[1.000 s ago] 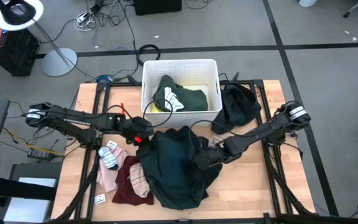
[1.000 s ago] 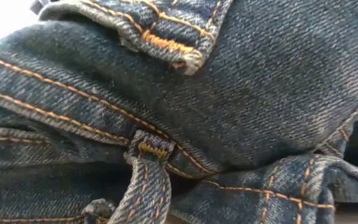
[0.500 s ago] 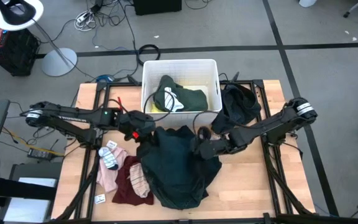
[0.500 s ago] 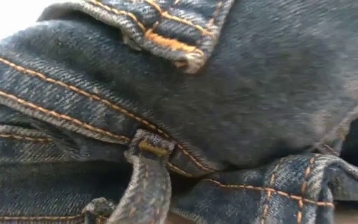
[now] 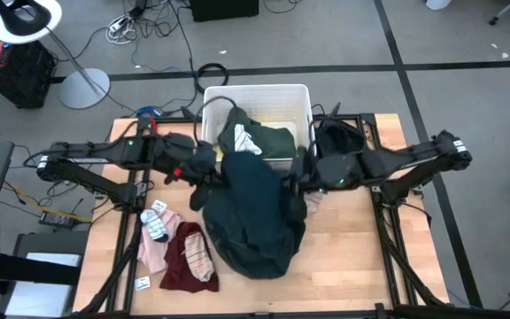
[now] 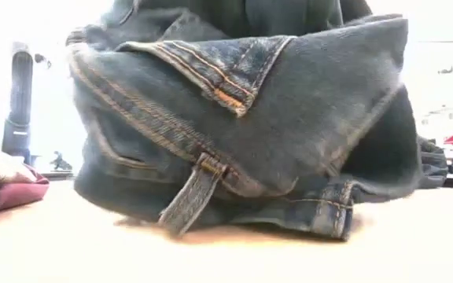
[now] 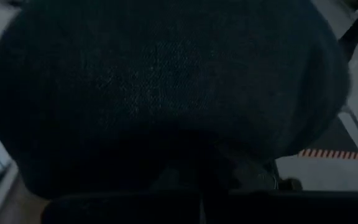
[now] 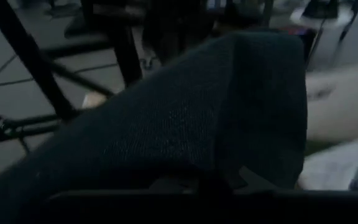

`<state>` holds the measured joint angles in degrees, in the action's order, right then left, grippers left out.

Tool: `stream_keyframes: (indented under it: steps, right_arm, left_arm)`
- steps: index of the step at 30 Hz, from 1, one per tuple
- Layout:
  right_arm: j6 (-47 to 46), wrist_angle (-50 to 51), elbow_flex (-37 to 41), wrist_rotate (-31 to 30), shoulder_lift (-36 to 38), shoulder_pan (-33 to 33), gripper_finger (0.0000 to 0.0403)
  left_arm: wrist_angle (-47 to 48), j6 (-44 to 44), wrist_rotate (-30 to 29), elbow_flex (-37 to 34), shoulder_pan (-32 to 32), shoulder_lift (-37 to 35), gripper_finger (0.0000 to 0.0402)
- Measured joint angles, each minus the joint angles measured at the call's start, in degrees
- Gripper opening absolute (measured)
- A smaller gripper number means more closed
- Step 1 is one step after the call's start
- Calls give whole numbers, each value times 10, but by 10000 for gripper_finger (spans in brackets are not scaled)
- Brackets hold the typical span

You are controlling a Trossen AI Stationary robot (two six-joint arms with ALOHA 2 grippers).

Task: Sort clothes
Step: Put the dark blue pants into the white laundry bin

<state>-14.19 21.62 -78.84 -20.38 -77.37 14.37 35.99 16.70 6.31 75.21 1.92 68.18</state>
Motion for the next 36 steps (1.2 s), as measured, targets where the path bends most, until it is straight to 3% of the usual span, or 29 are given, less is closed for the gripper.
stream_keyframes:
  steps: [15, 20, 27, 36]
  right_arm:
    - [158, 199, -437, -7, -139, -71, 3]
    - [216, 198, -548, -6, -180, -89, 3]
    - [272, 116, -556, -12, -179, -121, 3]
    - [280, 130, -562, -15, -179, -181, 3]
  left_arm:
    - [37, -63, 12, 202, -77, 13, 0]
    - [47, -76, 66, 276, -113, 40, 0]
    - [76, -103, 121, 404, -157, 112, 0]
    - [118, -159, 132, 540, -234, 190, 0]
